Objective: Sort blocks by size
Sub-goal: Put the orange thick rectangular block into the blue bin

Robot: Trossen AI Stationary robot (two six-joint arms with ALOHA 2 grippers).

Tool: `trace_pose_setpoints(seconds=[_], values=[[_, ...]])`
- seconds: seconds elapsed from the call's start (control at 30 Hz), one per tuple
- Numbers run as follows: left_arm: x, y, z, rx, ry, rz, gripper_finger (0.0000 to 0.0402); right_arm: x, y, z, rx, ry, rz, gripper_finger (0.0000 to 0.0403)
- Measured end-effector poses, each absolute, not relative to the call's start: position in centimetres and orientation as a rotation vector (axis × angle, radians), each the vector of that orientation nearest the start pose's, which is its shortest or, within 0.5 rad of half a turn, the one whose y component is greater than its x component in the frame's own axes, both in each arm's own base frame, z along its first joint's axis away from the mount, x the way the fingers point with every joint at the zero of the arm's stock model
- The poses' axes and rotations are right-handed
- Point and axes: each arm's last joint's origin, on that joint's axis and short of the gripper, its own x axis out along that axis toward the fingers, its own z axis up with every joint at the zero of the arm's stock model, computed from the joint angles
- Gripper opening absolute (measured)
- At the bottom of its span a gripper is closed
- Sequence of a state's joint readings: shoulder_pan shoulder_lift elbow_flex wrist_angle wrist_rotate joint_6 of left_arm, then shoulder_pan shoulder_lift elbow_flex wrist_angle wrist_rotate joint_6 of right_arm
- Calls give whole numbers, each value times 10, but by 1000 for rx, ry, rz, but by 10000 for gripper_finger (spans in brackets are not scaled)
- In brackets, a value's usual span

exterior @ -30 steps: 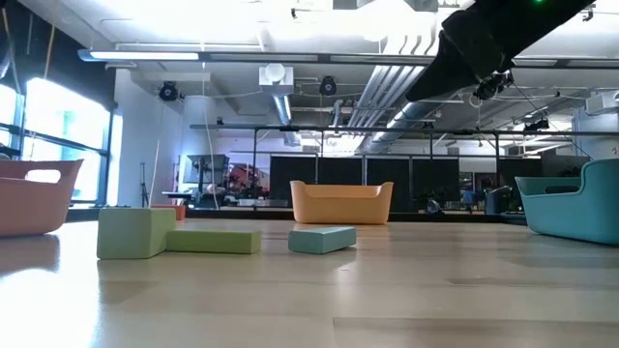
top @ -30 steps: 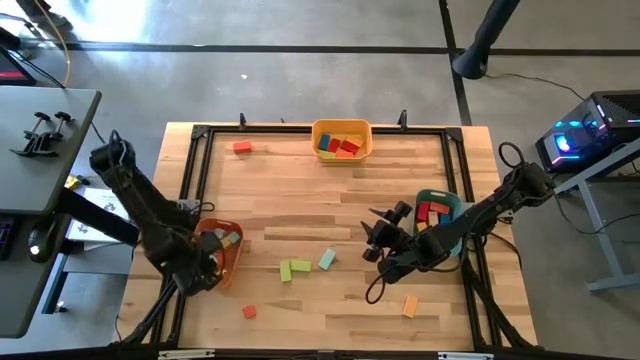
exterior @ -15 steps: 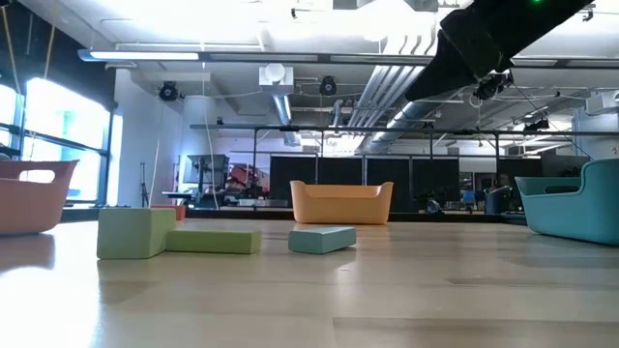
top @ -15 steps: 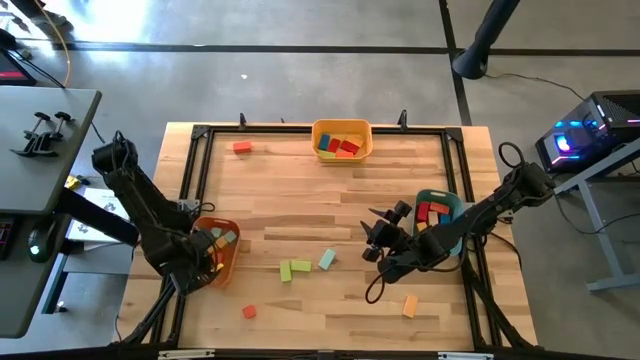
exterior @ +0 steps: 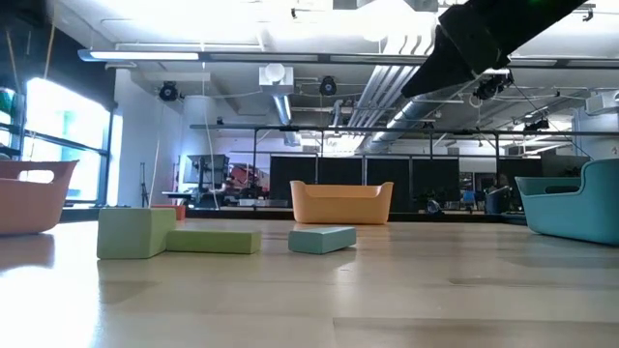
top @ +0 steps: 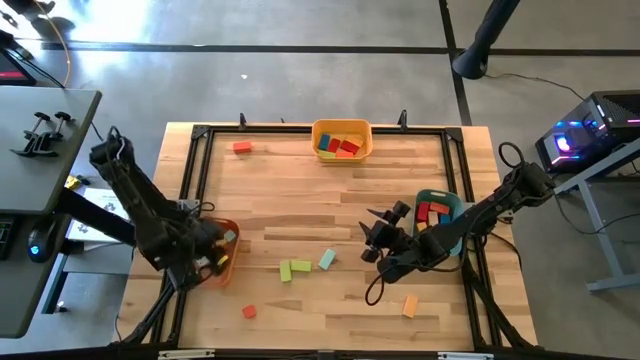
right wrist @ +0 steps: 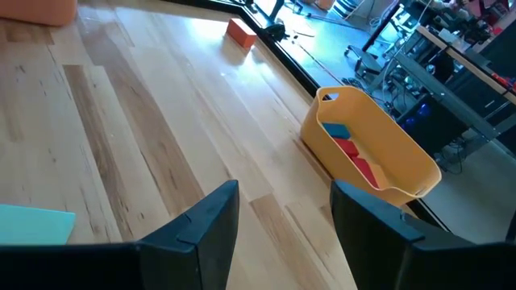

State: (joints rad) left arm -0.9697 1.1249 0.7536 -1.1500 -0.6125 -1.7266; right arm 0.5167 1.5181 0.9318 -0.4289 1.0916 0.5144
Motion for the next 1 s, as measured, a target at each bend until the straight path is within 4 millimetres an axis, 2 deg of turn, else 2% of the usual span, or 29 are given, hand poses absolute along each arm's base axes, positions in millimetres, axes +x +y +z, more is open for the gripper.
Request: trace_pose_setpoints(seconds=[0.13, 0.23, 0.5, 0.6, 0.73, 0.9, 1.0], values=[[119, -110, 227, -337, 492, 663, 186, 262, 119, 213, -273, 549, -670, 192], [131, -96, 229, -306, 379, 763, 186, 262, 118, 213, -283, 552, -674, 192], [165, -55, 229, -236, 474, 960, 186, 263, 115, 213, -284, 557, -682, 192], [183, -42, 229, -213, 568, 924, 186, 263, 115, 212, -287, 560, -682, 192], [210, -22, 231, -168, 612, 836, 186, 262, 115, 212, -289, 561, -682, 192], [238, 18, 229, -169, 609, 792, 186, 262, 115, 212, -282, 567, -675, 192], [244, 52, 221, -176, 654, 808, 186, 262, 115, 212, -282, 569, -673, 192]])
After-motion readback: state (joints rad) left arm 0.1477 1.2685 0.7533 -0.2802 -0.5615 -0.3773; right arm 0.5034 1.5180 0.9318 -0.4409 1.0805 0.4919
